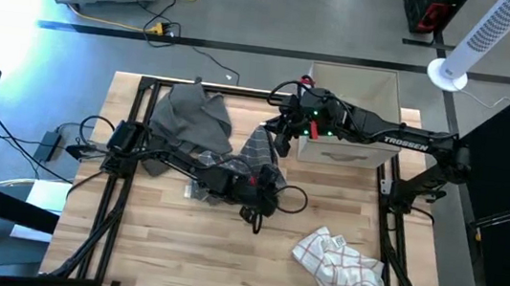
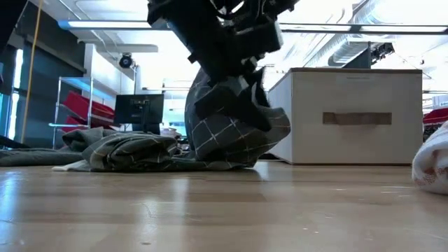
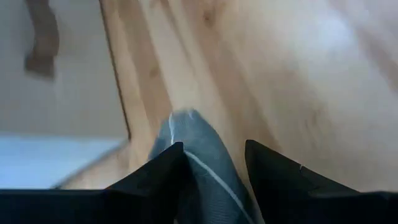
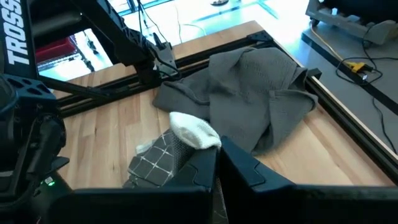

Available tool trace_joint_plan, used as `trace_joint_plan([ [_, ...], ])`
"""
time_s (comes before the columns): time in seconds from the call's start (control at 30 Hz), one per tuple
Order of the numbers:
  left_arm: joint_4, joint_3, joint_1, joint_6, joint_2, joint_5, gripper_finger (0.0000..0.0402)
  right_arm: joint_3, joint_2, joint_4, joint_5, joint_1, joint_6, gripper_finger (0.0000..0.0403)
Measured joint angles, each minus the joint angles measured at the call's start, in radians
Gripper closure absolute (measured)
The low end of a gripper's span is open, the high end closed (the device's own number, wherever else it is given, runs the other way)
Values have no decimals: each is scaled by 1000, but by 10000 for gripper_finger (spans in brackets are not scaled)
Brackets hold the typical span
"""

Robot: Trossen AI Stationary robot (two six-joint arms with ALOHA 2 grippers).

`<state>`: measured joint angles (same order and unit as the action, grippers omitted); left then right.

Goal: Fold towel
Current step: Fold the gray checkered towel

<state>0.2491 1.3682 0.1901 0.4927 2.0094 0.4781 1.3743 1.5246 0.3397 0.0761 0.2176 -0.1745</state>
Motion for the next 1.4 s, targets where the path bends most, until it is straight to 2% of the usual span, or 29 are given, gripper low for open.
trace_joint_plan([
  [0.07, 35, 0, -12, -48, 0, 4, 285, 0, 0, 0, 0, 0, 0, 403],
  [0.2, 177, 34, -18, -178, 0, -3, 375, 0, 0, 1, 0, 0, 0, 403],
  [0.27, 264, 66, -11, -237, -15, -32, 393, 0, 0, 12, 0, 0, 0, 403],
  [0.47, 556, 190, 39, -291, -150, -113, 398, 0, -2, 79, -1, 0, 25, 403],
  [0.6, 723, 268, 68, -344, -298, -182, 399, 0, -31, 115, -24, 0, 48, 403],
  [0.73, 826, 335, 73, -465, -464, -252, 400, 0, -97, 137, -42, -6, 44, 403],
  [0.87, 849, 365, 74, -594, -623, -331, 400, 1, -220, 150, -40, -60, 25, 403],
  [1.03, 842, 396, 84, -713, -761, -410, 401, 1, -357, 201, -10, -159, -39, 403],
  [1.13, 830, 410, 100, -750, -810, -428, 401, 1, -426, 221, -3, -223, -85, 403],
  [1.27, 766, 415, 107, -788, -855, -514, 401, 1, -491, 219, 5, -309, -136, 403],
  [1.4, 773, 401, 106, -801, -856, -495, 401, 1, -507, 219, -95, -394, -141, 403],
])
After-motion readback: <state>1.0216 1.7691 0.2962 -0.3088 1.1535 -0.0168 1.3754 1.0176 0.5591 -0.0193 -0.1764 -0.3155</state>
